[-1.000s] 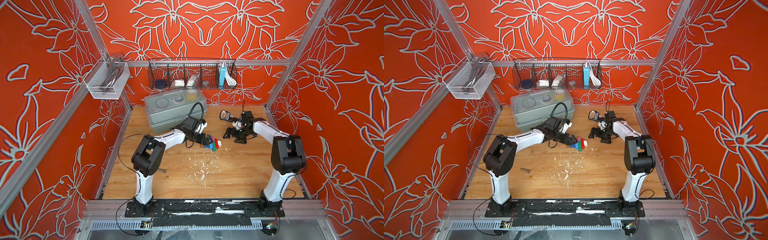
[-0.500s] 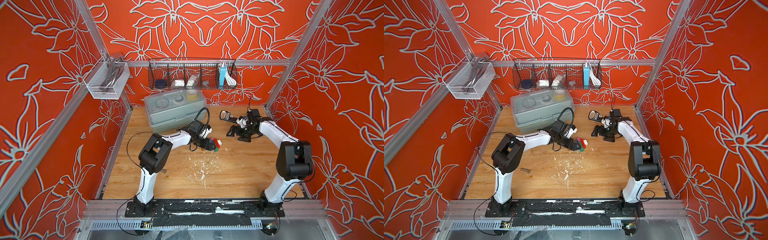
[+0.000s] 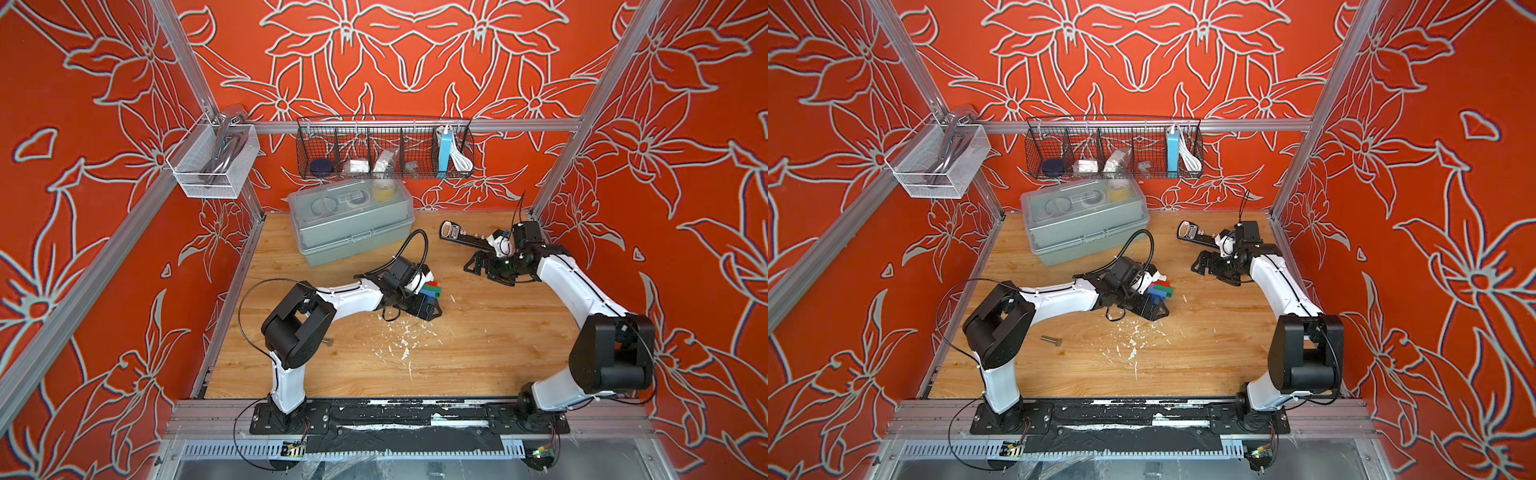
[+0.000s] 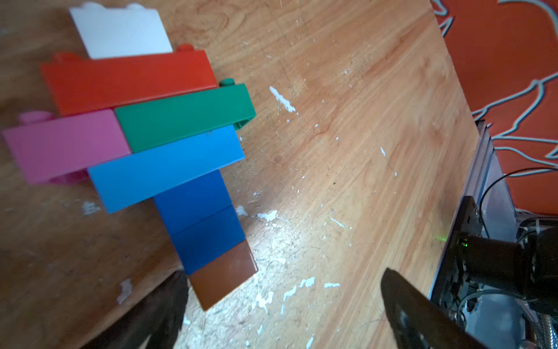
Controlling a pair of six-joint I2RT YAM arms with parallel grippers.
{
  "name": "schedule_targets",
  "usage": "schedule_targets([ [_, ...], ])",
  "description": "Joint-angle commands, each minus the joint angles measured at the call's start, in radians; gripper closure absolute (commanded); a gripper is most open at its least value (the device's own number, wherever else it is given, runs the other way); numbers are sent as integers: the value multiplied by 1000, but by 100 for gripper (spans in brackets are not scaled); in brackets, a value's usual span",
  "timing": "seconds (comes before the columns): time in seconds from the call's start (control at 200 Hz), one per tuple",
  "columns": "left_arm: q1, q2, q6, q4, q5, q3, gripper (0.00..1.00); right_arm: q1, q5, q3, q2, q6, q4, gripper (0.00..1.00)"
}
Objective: Assemble a spoon with lego
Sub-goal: Adjust the lego brick at the center of the board, then reset both arms
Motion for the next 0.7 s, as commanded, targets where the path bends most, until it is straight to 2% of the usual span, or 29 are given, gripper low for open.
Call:
schedule_targets([
  [0.0,6,-85,-27,8,-51,-13,2,-12,60,-40,-88,14,61,0],
  [0.1,8,-242,-20,65,-150,-118,2,-11,242,-179,-229,62,220,0],
  [0.205,39,-490,16,156,-341,-295,2,-8,517,-348,-391,91,403,0],
  [0.25,79,-606,31,215,-438,-390,2,-7,641,-461,-456,99,543,0],
  [0.29,122,-702,53,268,-513,-477,2,-4,699,-565,-505,59,685,0],
  [0.395,276,-914,200,393,-588,-685,2,13,816,-715,-544,-73,918,0],
  [0.455,368,-971,192,399,-665,-748,2,16,872,-724,-505,-118,936,0],
  [0.5,445,-992,162,393,-665,-784,2,16,919,-731,-464,-121,956,0],
  [0.55,511,-1001,158,468,-649,-848,2,16,941,-759,-426,-135,1032,0],
  [0.645,552,-991,222,581,-711,-938,2,16,928,-823,-390,-191,1193,0],
  [0.696,578,-954,245,646,-707,-971,2,13,933,-834,-378,-199,1226,0],
])
